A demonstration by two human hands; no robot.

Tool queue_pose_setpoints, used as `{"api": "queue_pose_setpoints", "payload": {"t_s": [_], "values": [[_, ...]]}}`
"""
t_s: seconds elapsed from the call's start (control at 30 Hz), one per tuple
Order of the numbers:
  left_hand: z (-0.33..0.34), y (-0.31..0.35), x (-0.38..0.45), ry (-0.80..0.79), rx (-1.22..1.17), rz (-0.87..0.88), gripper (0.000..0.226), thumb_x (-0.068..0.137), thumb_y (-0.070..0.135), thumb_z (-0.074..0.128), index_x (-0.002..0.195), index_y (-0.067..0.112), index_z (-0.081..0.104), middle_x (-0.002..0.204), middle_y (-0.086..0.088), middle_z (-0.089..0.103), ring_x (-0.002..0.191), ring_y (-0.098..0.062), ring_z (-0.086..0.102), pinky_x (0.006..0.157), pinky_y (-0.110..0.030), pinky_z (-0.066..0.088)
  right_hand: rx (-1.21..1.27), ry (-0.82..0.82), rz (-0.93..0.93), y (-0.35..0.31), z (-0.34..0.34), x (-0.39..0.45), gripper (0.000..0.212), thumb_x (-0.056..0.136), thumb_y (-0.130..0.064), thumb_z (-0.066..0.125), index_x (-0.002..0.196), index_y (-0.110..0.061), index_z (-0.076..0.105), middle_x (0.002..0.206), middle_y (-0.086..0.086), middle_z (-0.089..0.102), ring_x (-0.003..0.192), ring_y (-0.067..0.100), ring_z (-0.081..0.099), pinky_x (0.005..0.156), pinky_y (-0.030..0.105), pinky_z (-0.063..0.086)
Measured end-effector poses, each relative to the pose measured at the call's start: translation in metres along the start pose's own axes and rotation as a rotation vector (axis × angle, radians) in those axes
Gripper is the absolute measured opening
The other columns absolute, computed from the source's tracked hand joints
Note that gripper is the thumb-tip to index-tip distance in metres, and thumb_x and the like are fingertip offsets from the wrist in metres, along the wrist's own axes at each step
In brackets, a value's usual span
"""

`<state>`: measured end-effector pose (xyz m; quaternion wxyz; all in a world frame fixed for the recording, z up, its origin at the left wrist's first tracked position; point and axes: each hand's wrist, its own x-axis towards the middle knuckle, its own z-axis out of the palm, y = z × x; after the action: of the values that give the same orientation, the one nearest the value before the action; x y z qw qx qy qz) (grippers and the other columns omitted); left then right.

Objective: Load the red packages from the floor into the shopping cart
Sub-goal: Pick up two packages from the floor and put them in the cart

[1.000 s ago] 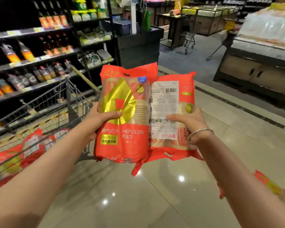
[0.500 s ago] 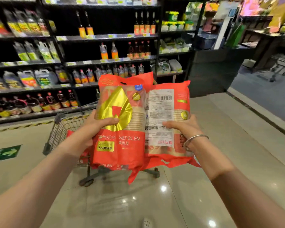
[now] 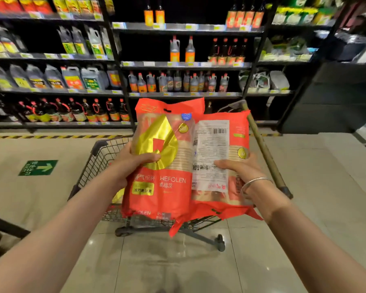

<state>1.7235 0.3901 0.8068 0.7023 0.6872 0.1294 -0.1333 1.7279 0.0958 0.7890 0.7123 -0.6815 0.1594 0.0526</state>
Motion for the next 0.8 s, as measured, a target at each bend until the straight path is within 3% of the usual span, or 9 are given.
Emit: {"api": "queue_pose_setpoints", "payload": {"t_s": [0.07,0.17,0.43,0.5,0.57,0.63,0.7,0.8], "values": [[-0.009,-0.007,0.028,0.016,-0.014,-0.044,0.114,0.027,0.034,0.096,0.130,0.020,0.051,0.113,-0.013,0.071,0.095,-0.034,0.072,0.076,-0.047,0.059,-0.016,0.002,0.039,0.005,0.011,0.026,0.102,0.029,-0.022,0.099,0.121,-0.003,0.057,0.103,0.011,0.075,0.089,0.026,0.075,0.079,0.046,0.061],[-0.019,-0.016,0.075,0.017,-0.036,-0.106,0.116,0.029,0.028,0.097,0.133,0.023,0.047,0.118,-0.013,0.069,0.097,-0.034,0.070,0.076,-0.046,0.058,-0.029,-0.007,0.077,0.016,0.028,0.064,0.063,0.053,-0.001,0.092,0.110,-0.001,0.065,0.098,0.014,0.076,0.086,0.029,0.075,0.077,0.046,0.061],[-0.036,-0.046,0.184,0.005,-0.038,-0.268,0.100,0.052,0.017,0.091,0.138,0.023,0.042,0.118,-0.011,0.068,0.101,-0.034,0.069,0.090,-0.056,0.053,-0.048,0.069,0.296,0.058,0.070,0.159,0.099,0.037,-0.008,0.097,0.124,0.000,0.049,0.103,0.014,0.074,0.088,0.030,0.074,0.080,0.051,0.060],[-0.041,-0.056,0.206,0.021,-0.006,-0.318,0.100,0.047,0.023,0.095,0.134,0.022,0.044,0.118,-0.010,0.068,0.101,-0.033,0.068,0.091,-0.055,0.053,-0.058,0.120,0.345,0.071,0.079,0.175,0.089,0.047,-0.003,0.094,0.119,-0.005,0.043,0.102,0.011,0.071,0.086,0.027,0.072,0.074,0.043,0.060],[-0.046,-0.071,0.227,0.062,0.009,-0.369,0.121,0.024,0.038,0.098,0.132,0.025,0.045,0.117,-0.008,0.068,0.101,-0.032,0.068,0.091,-0.055,0.053,-0.044,0.156,0.396,0.089,0.086,0.192,0.079,0.055,0.005,0.090,0.114,-0.009,0.039,0.099,0.009,0.068,0.083,0.022,0.070,0.063,0.035,0.056],[-0.052,-0.095,0.247,0.076,0.033,-0.393,0.134,0.013,0.047,0.098,0.134,0.027,0.043,0.120,-0.005,0.067,0.105,-0.031,0.066,0.091,-0.055,0.053,-0.073,0.148,0.440,0.110,0.092,0.210,0.088,0.046,-0.003,0.095,0.116,-0.004,0.041,0.103,0.013,0.069,0.085,0.025,0.072,0.066,0.038,0.059],[-0.056,-0.114,0.263,0.088,0.075,-0.438,0.137,0.018,0.046,0.098,0.140,0.027,0.038,0.127,-0.005,0.064,0.110,-0.030,0.064,0.093,-0.054,0.052,-0.125,0.141,0.477,0.136,0.096,0.226,0.095,0.040,-0.007,0.097,0.117,0.001,0.043,0.103,0.014,0.070,0.085,0.027,0.073,0.073,0.042,0.061],[-0.058,-0.141,0.278,0.124,0.079,-0.490,0.124,0.035,0.032,0.095,0.143,0.024,0.036,0.124,-0.005,0.064,0.105,-0.027,0.066,0.086,-0.046,0.055,-0.206,0.191,0.510,0.173,0.102,0.247,0.071,0.055,0.005,0.090,0.107,-0.008,0.042,0.093,0.006,0.065,0.076,0.015,0.066,0.064,0.029,0.057]]}}
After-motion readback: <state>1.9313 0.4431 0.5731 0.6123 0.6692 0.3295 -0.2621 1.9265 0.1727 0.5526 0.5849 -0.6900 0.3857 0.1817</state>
